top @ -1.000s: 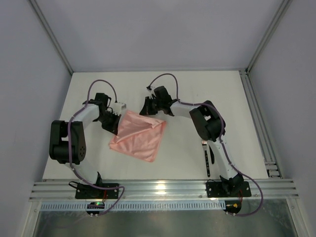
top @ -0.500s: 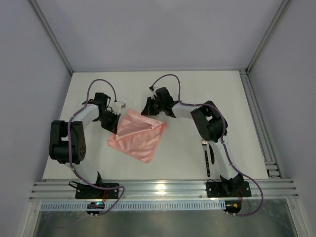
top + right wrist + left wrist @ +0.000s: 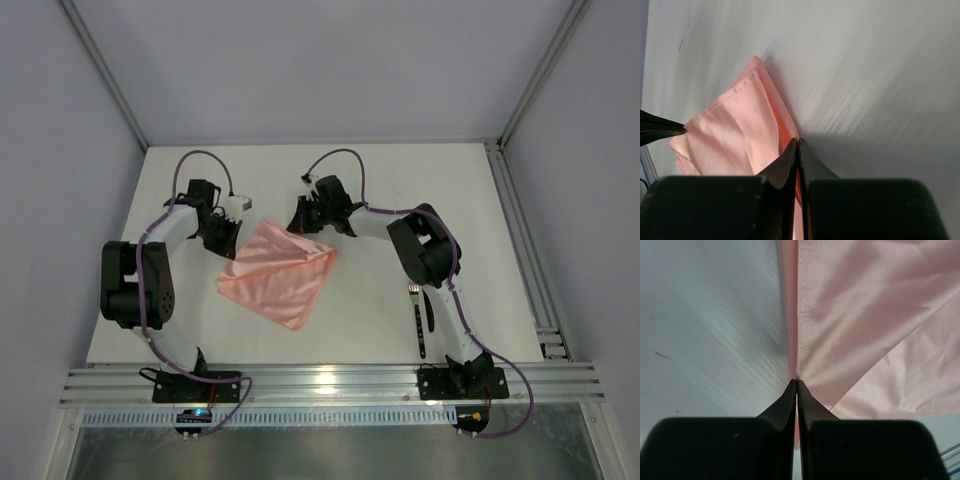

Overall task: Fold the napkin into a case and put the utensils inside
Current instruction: Smooth out the upper triangle-folded napkin at the center of the board.

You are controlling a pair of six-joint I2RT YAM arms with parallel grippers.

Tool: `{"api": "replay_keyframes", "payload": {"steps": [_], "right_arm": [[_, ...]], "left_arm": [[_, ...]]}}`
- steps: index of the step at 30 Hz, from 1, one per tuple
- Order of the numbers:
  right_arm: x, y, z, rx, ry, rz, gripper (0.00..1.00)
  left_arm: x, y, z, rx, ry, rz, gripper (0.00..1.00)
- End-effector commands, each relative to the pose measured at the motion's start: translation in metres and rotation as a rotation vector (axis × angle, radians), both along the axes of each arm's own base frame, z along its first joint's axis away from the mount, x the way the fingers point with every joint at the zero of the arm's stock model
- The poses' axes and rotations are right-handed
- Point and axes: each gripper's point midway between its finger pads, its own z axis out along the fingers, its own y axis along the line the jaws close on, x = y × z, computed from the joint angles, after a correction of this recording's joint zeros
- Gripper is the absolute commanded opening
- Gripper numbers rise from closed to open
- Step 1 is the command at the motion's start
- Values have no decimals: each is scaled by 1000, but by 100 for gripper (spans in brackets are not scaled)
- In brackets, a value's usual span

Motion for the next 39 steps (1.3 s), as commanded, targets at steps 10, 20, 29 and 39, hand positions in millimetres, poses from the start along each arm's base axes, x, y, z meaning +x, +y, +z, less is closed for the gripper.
{"api": "replay_keyframes", "payload": {"steps": [10,20,29,39], "right_arm": [[12,5,28,38,-68,32,6],[39,-31,62,-39,-153,-94,32],[35,-67,90,-177,-238,-189,42],[-55,-31,66,-76,-166,41,4]], "left_arm": [[18,6,-7,-22,-23,20,0],[29,8,4,-14,-71,35,26],[36,4,48,-43,-191,56,35],[-16,-2,17,16,-84,-30,5]]}}
